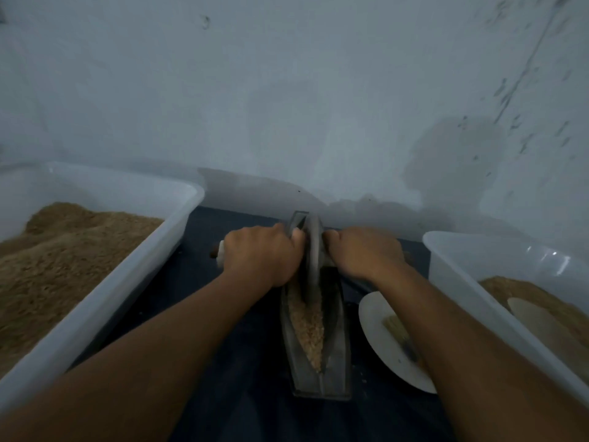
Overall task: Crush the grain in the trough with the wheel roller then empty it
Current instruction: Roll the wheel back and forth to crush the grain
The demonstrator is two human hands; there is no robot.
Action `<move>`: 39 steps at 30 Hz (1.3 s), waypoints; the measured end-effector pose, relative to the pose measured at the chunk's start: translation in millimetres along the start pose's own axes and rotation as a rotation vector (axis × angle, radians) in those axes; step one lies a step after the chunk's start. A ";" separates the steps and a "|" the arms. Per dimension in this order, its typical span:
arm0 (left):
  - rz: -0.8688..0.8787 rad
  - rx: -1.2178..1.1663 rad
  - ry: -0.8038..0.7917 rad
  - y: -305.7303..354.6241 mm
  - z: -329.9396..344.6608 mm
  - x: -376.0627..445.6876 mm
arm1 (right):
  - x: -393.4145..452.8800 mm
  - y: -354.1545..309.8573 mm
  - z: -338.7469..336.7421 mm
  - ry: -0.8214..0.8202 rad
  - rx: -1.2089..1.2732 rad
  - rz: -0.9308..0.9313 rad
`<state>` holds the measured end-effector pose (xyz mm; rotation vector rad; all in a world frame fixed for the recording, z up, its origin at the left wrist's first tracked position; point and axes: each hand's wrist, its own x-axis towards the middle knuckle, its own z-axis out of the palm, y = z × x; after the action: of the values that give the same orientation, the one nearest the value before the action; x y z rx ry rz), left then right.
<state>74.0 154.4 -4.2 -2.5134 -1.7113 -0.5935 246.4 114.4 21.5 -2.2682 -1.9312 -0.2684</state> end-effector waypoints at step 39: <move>0.102 0.117 0.109 6.1 -15.7 -41.8 | -57.9 -1.4 10.2 0.188 0.055 -0.051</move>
<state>61.8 111.0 -2.6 -2.4233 -1.5245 -0.5926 236.4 61.4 -1.9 -2.0796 -1.8781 -0.4139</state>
